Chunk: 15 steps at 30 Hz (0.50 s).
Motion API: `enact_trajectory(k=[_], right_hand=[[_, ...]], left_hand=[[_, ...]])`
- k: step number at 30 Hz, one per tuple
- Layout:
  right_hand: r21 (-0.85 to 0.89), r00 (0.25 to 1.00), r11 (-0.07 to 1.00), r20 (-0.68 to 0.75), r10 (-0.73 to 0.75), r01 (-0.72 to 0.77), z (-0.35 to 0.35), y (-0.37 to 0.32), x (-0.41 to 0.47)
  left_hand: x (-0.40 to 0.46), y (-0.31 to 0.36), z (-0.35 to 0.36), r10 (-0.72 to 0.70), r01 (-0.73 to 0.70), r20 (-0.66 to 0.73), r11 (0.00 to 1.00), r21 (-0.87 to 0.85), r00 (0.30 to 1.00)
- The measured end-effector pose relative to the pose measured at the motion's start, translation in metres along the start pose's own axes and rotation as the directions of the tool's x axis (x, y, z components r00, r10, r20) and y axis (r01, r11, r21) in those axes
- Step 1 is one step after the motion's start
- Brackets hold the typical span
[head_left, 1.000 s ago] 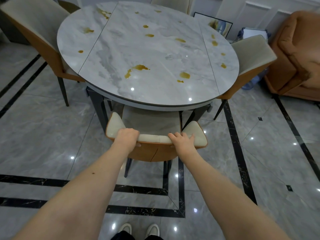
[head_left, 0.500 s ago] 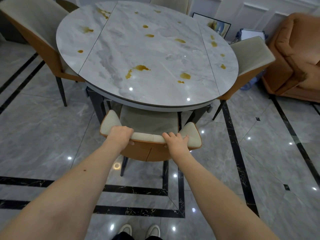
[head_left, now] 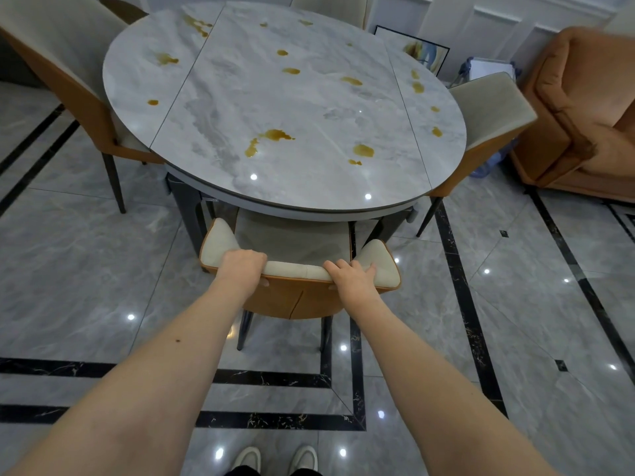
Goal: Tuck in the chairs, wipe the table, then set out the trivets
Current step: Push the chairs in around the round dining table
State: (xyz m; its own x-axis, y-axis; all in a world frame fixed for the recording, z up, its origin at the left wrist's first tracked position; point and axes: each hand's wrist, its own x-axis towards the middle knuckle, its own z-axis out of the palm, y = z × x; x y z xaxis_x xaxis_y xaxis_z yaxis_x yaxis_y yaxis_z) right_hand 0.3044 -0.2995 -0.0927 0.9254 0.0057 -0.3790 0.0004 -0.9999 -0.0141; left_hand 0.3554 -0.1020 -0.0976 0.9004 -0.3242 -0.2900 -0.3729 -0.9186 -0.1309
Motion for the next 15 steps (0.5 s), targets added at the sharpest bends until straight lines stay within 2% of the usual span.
enact_trajectory(k=[15], right_hand=[[0.012, 1.0, 1.0, 0.01, 0.022, -0.022, 0.0028, 0.0007, 0.0035]], left_hand=[[0.0019, 0.002, 0.0003, -0.013, 0.014, 0.027, 0.999, -0.03, 1.0]])
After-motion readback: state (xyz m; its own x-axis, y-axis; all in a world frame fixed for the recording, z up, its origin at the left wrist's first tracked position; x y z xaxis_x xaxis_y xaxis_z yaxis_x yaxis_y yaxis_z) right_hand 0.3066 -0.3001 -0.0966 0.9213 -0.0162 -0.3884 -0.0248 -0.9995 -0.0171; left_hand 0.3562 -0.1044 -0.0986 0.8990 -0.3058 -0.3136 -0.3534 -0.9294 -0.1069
